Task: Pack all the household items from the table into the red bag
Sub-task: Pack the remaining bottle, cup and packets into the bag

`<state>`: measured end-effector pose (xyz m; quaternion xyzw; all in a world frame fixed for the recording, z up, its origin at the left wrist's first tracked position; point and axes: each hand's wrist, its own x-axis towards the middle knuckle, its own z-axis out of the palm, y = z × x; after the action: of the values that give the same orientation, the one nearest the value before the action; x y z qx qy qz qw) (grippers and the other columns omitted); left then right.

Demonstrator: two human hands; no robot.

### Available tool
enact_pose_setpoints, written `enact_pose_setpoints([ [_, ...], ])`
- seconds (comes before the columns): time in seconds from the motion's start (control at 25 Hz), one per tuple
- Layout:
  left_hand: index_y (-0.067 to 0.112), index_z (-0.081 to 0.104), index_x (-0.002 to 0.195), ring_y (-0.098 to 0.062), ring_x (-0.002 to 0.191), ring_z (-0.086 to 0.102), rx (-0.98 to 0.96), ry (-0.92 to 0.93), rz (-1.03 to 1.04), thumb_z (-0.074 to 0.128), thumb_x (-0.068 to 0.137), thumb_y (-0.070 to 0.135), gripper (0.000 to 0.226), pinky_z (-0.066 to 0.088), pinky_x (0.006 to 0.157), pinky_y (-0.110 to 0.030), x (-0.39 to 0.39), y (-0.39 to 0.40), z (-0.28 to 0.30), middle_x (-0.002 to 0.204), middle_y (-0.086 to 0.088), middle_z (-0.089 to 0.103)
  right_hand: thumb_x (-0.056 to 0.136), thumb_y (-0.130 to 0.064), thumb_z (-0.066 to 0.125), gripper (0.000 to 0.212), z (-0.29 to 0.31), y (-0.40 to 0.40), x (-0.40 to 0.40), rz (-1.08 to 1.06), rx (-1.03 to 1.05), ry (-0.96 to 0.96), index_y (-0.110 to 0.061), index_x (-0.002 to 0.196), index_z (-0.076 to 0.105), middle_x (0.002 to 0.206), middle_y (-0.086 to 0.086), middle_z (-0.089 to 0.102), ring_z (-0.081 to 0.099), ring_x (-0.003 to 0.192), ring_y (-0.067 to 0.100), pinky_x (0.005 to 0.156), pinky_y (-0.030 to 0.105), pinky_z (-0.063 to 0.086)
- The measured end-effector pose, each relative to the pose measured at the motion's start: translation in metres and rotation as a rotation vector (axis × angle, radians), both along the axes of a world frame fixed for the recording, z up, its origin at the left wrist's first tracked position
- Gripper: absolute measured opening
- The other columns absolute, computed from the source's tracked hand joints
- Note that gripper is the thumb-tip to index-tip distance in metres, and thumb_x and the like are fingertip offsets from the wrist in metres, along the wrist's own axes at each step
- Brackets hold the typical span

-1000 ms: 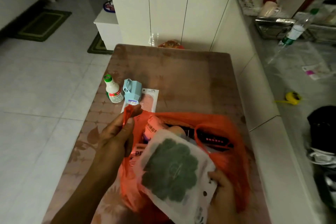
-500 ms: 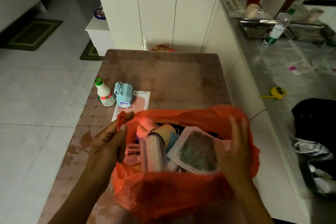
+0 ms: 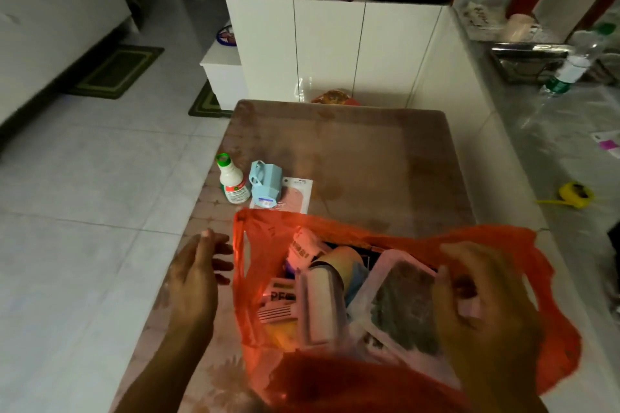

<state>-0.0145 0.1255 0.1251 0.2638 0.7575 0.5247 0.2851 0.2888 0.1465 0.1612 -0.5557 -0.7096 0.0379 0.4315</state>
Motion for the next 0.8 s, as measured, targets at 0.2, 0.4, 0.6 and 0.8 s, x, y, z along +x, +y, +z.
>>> enact_pose_setpoints([
  [0.2,0.022,0.059,0.112,-0.026,0.092,0.064,-0.013,0.402,-0.164,0.066,0.085,0.018,0.028,0.054,0.071,-0.036,-0.062,0.087,-0.027,0.109,-0.003,0.063,0.082,-0.028,0.055,0.019,-0.019,0.005,-0.061,0.3,-0.247,-0.104,-0.029,0.082,0.074,0.078,-0.022,0.062,0.052,0.079,-0.005,0.085,0.02,0.047],
  [0.4,0.018,0.041,0.14,-0.041,0.123,0.046,-0.363,0.933,-0.488,0.07,0.082,0.017,0.065,0.051,0.091,-0.052,-0.128,0.214,-0.069,0.15,-0.014,0.036,0.083,-0.03,0.056,0.024,-0.041,0.011,-0.083,0.26,-0.427,0.03,-0.049,0.097,0.061,0.101,-0.053,0.046,0.041,0.089,-0.035,0.076,0.006,0.049],
  [0.6,0.012,0.063,0.116,-0.04,0.107,0.058,-0.398,0.871,-0.615,0.069,0.081,0.009,0.036,0.048,0.089,-0.044,-0.17,0.252,-0.112,0.124,-0.021,0.059,0.062,0.01,0.086,0.046,-0.063,0.002,-0.068,0.076,-0.492,-0.086,-0.03,0.08,0.071,0.103,-0.041,0.057,0.034,0.104,-0.037,0.09,-0.009,0.025],
  [0.8,0.003,0.069,0.1,-0.038,0.09,0.062,-0.23,0.877,-0.521,0.073,0.077,0.004,0.024,0.051,0.077,-0.041,-0.147,0.207,-0.08,0.103,-0.023,0.065,0.072,-0.001,0.082,0.06,-0.07,-0.01,-0.064,0.029,-0.681,0.026,-0.055,0.089,0.062,0.082,-0.029,0.067,0.062,0.081,-0.013,0.068,0.0,0.043],
])
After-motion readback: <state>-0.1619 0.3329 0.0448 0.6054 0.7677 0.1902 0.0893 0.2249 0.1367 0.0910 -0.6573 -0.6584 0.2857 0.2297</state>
